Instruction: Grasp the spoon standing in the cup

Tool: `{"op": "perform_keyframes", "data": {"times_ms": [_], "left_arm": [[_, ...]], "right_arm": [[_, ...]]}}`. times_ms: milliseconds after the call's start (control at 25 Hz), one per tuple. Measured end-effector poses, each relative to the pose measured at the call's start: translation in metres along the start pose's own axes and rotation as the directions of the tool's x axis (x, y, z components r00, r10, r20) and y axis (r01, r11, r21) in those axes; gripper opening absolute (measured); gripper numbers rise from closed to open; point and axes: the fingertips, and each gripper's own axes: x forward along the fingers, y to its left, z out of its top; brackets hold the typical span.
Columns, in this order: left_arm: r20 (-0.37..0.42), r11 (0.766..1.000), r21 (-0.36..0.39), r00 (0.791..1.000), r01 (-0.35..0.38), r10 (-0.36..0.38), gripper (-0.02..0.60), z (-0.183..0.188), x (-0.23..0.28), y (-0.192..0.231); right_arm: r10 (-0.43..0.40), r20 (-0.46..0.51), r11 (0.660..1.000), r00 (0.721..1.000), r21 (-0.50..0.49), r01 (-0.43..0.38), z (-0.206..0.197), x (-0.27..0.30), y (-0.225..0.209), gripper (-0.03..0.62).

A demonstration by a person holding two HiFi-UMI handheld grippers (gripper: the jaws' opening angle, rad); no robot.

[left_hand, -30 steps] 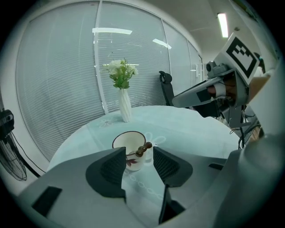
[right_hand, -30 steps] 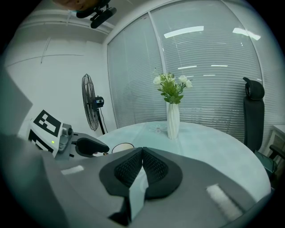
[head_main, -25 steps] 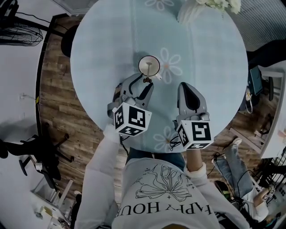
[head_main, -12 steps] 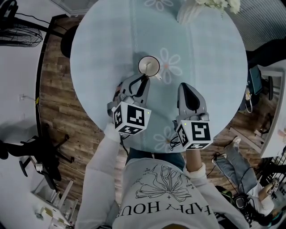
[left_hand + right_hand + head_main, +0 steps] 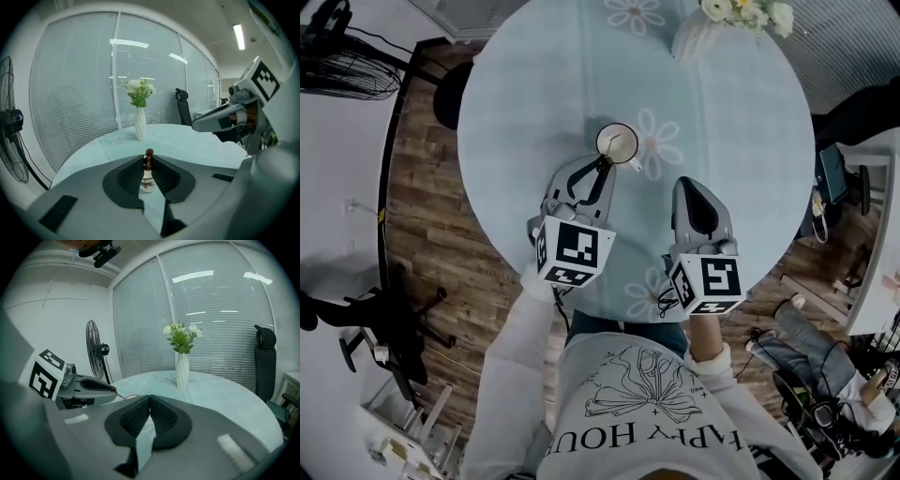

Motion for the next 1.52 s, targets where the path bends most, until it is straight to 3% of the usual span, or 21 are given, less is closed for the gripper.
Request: {"op": "perform_keyframes", "data": {"times_ms": [880,1520], "left_arm": [[0.172,0.995,-0.031,0.980,-0.099,0.103,0.052,0.079,-0.098,0.006],[0.263,0.965,-0.115,0.929,-0.236,0.259,0.052,0.105,-0.177,0.017]], "right_arm": [[0.029,0.173,0.999,0.984,-0.046,-0.022,0.079,-0.047,0.036,0.011],[0.114,0.307,0.990,0.945,-0.117,-0.081,0.135,-0.080,0.073,0.011]]}}
